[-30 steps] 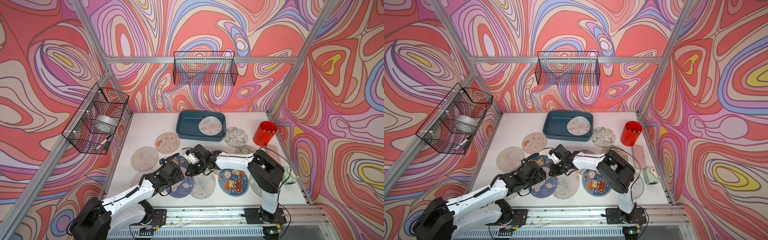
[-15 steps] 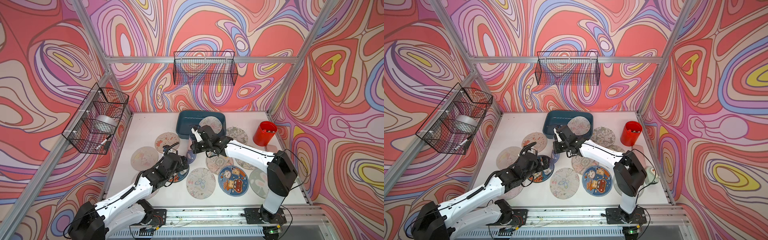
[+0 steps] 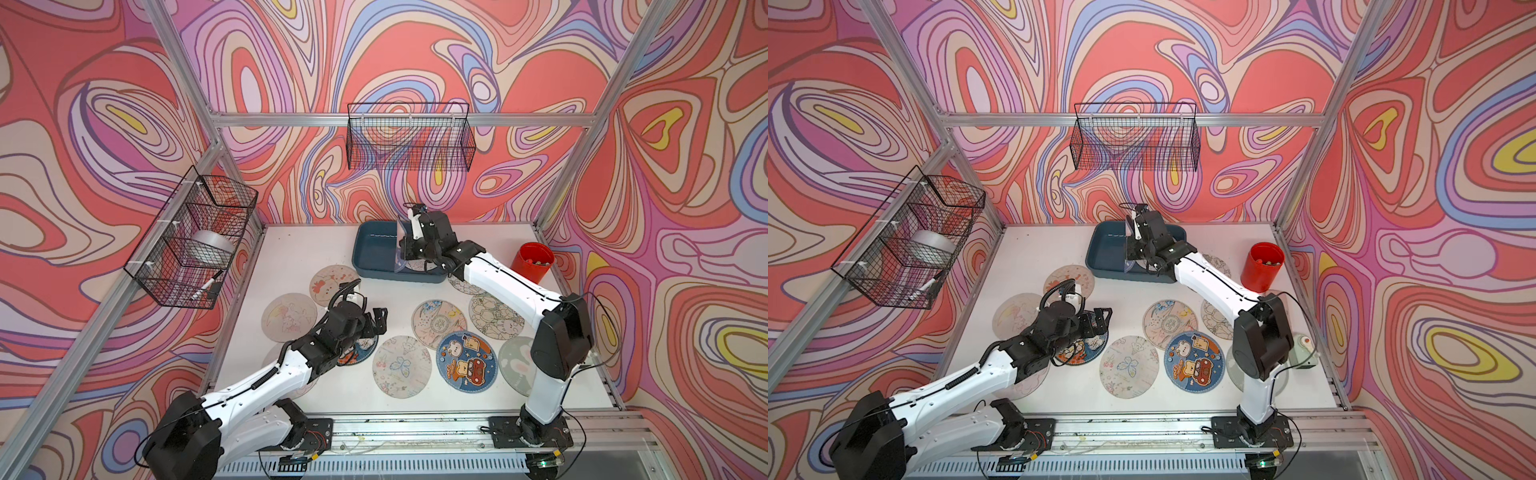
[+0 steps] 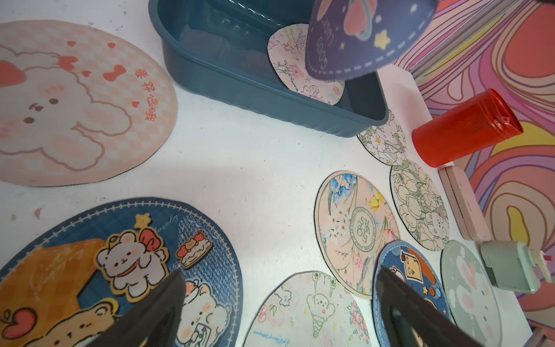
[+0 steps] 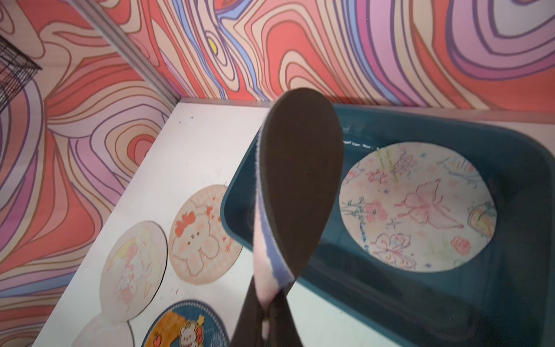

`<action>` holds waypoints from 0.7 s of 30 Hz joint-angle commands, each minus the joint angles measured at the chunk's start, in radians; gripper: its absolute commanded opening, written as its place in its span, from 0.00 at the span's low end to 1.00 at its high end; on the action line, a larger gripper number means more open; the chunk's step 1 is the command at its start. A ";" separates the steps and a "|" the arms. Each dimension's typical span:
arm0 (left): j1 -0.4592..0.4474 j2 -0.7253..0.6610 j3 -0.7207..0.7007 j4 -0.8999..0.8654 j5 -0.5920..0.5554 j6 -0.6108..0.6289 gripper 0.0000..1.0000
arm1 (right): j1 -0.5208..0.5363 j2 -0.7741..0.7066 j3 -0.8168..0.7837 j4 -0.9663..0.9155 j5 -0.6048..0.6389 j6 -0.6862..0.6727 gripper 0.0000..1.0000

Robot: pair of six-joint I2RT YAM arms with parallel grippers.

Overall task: Put the coasters into the storage box
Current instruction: Place the coaster in the storage box.

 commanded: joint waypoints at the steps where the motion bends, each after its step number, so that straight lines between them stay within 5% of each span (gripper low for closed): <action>1: 0.000 0.022 -0.002 0.032 -0.018 0.039 1.00 | -0.022 0.097 0.065 0.048 0.004 -0.032 0.00; 9: 0.006 0.060 0.006 0.045 -0.021 0.053 1.00 | -0.054 0.298 0.232 0.063 0.036 -0.066 0.00; 21: 0.027 0.112 0.012 0.061 -0.026 0.035 1.00 | -0.145 0.442 0.209 0.065 0.108 -0.013 0.00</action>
